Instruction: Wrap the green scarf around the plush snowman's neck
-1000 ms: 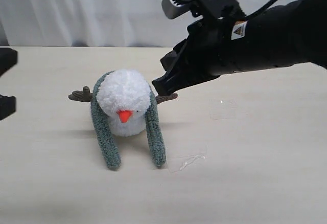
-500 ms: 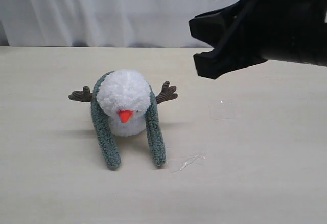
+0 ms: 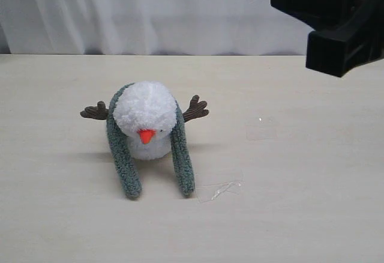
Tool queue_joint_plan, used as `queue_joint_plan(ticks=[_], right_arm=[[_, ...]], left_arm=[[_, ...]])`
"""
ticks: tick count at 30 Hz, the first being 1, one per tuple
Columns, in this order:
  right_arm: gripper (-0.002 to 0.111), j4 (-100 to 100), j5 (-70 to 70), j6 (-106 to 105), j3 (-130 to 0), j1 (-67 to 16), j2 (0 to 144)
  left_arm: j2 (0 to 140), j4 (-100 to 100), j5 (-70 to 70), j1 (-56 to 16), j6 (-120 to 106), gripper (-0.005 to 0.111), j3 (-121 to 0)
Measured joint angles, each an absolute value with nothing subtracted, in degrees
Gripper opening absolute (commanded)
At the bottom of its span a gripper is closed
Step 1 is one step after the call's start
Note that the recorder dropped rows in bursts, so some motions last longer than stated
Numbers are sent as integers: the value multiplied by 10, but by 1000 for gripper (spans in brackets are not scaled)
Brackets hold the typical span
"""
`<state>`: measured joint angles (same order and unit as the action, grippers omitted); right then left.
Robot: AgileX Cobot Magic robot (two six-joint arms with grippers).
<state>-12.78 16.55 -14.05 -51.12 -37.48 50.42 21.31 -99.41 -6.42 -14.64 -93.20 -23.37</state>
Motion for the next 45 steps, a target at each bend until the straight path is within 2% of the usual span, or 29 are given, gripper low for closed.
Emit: queue_joint_plan(ticks=[29, 35, 39, 45], right_arm=[[4, -128, 168, -140, -511, -375, 483], [4, -128, 168, -140, -511, -375, 483], [4, -128, 168, -140, -511, -375, 483], [4, -128, 168, -140, -511, -375, 483]], left_arm=[[185, -968, -65, -146, -931, 0, -234], [150, -792, -76, -146, -837, 0, -234], [128, -578, -78, -146, -616, 0, -234], [107, -165, -81, -146, -165, 0, -234]])
